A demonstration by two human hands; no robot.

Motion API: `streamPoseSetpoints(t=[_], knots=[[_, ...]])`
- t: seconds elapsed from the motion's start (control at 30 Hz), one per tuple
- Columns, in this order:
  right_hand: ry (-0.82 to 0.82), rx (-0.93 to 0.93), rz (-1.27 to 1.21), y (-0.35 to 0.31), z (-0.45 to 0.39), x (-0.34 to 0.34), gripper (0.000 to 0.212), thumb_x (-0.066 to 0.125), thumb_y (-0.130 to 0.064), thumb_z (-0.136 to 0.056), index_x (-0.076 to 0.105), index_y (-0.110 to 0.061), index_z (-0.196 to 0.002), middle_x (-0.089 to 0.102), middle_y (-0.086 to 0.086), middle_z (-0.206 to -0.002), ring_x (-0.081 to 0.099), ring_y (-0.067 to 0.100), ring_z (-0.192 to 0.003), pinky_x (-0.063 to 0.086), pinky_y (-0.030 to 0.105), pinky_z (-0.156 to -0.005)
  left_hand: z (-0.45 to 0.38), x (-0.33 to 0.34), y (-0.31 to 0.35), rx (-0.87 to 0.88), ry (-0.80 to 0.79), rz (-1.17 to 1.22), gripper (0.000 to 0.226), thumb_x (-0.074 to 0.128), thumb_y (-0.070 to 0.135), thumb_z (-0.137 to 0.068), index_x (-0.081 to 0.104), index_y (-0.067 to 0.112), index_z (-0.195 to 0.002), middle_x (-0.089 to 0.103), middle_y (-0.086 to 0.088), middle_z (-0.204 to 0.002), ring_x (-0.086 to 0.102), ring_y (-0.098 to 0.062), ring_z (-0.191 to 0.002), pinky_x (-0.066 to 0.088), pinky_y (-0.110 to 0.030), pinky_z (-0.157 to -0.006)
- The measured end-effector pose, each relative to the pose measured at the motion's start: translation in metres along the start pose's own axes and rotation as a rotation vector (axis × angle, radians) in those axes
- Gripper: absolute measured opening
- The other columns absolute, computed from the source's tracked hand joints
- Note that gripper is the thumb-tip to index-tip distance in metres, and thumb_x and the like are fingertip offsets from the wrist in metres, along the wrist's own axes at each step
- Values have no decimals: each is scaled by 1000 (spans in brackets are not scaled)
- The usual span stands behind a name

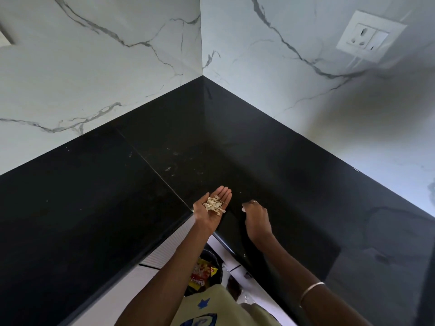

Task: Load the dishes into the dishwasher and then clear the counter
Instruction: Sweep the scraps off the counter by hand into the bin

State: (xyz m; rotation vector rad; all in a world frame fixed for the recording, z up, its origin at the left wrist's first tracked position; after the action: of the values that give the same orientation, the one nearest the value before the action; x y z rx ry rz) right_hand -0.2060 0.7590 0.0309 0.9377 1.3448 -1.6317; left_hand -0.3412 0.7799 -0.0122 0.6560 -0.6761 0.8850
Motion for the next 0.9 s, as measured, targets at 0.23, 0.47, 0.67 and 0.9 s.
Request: streamPoseSetpoints(t=[0.23,0.47,0.67,0.9], knots=[[13,85,-44,4,-7,-4,36,67,-9,-87,61,-17,-121,60,3,-119,61,13,-100,53,25,-80,6,-6,-7,25,19,26,45,32,23,-101,58,-10,-120,62,-30,-121,57,-40,-117,43,-46,-104],[-12,101,-78,7,-1,-2,31,65,-9,-88,63,-19,-117,63,2,-115,62,12,-95,54,26,-78,20,-22,-6,16,7,15,46,32,23,-101,57,-10,-121,62,-30,-122,57,-40,-117,45,-46,-104],[13,163,-100,3,27,3,21,58,-11,-93,64,-16,-113,62,5,-112,59,10,-88,51,23,-71,33,-34,7,0,-21,-11,47,30,24,-102,56,-10,-123,61,-30,-123,57,-41,-118,43,-47,-106],[212,285,-529,-28,71,5,14,71,-13,-87,75,-21,-97,73,-8,-95,65,-4,-70,49,10,-56,50,-54,4,-11,-39,-2,51,26,26,-103,57,-9,-123,61,-30,-124,63,-40,-112,43,-47,-106]])
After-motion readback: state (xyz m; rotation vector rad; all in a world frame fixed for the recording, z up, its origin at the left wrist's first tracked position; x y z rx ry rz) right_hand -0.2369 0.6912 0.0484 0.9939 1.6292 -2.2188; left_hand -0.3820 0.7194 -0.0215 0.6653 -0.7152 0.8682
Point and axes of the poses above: each hand's wrist, its own z-axis away from the middle knuckle, its own x-axis out of the palm, y = z × x, the point moved 9 cm from there along -z, towards the middle knuckle
